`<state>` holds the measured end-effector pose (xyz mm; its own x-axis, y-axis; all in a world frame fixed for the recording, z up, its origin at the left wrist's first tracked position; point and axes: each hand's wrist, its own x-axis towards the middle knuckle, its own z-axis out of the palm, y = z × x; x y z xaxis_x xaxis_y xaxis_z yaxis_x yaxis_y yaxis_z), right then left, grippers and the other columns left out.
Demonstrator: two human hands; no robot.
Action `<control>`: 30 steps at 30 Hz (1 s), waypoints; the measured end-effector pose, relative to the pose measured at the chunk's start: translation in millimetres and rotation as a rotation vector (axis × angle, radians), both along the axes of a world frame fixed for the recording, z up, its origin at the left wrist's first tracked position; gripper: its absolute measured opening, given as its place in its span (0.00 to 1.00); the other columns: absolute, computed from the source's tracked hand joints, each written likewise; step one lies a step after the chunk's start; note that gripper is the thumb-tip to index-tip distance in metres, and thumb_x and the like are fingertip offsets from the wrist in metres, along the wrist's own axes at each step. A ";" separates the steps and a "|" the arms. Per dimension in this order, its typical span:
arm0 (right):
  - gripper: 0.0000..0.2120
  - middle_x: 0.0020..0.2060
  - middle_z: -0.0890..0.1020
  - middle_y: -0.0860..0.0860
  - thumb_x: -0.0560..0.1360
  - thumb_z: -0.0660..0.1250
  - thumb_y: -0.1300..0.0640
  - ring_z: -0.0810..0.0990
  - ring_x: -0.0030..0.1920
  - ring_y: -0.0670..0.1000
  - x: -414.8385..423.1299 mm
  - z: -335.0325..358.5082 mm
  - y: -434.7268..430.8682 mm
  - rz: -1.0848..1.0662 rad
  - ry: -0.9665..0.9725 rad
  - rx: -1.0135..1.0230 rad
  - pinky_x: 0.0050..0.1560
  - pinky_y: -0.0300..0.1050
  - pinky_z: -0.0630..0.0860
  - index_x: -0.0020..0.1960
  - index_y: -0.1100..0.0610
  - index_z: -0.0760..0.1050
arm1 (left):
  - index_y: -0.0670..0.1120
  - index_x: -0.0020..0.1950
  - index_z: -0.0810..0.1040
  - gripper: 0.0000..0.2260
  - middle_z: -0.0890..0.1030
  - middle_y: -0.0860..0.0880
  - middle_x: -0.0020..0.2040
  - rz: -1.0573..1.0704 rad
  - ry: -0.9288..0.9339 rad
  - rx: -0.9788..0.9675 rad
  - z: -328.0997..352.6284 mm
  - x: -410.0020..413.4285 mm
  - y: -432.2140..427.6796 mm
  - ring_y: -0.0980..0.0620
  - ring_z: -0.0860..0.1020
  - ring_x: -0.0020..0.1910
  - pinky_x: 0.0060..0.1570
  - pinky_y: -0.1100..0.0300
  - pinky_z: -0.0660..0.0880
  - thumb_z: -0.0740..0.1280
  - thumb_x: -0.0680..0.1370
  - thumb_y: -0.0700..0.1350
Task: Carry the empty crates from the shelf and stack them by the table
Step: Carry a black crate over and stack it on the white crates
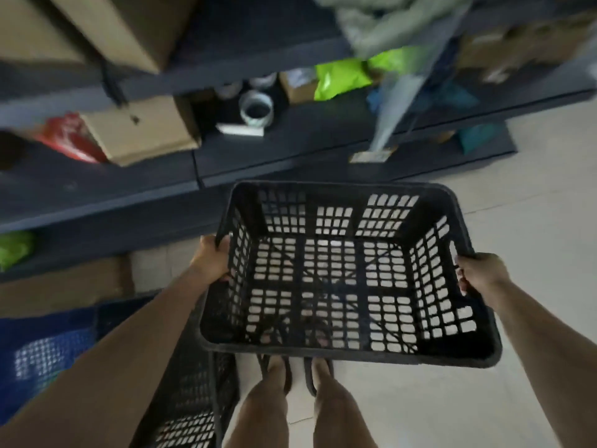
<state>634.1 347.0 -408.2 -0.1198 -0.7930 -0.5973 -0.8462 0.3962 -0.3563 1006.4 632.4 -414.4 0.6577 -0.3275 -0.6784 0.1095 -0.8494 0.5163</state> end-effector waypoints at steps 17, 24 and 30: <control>0.09 0.27 0.77 0.60 0.72 0.65 0.67 0.76 0.20 0.56 -376.4 210.2 -112.5 -0.436 -0.129 -0.103 0.29 0.49 0.77 0.33 0.67 0.73 | 0.38 0.46 0.71 0.09 0.72 0.42 0.31 -0.458 -0.039 -0.200 204.4 -290.2 -354.6 0.47 0.67 0.25 0.21 0.59 0.67 0.57 0.81 0.42; 0.09 0.28 0.74 0.62 0.73 0.63 0.69 0.73 0.13 0.54 -526.2 260.2 -188.3 -0.713 -0.239 -0.255 0.14 0.40 0.70 0.34 0.69 0.71 | 0.39 0.43 0.69 0.09 0.70 0.43 0.31 -0.544 -0.009 -0.319 262.2 -441.1 -507.9 0.47 0.66 0.25 0.15 0.67 0.66 0.59 0.81 0.42; 0.06 0.28 0.73 0.61 0.74 0.62 0.69 0.72 0.13 0.51 -591.2 280.9 -255.5 -0.830 -0.302 -0.350 0.14 0.37 0.70 0.39 0.69 0.72 | 0.41 0.37 0.68 0.12 0.70 0.43 0.31 -0.632 -0.013 -0.373 291.7 -518.8 -621.6 0.47 0.67 0.26 0.17 0.63 0.67 0.59 0.81 0.40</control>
<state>42.9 91.5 -127.3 -0.6050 -0.6638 -0.4398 -0.1952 0.6591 -0.7263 487.5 10.8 -122.7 0.2745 -0.8544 -0.4412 -0.3514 -0.5162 0.7811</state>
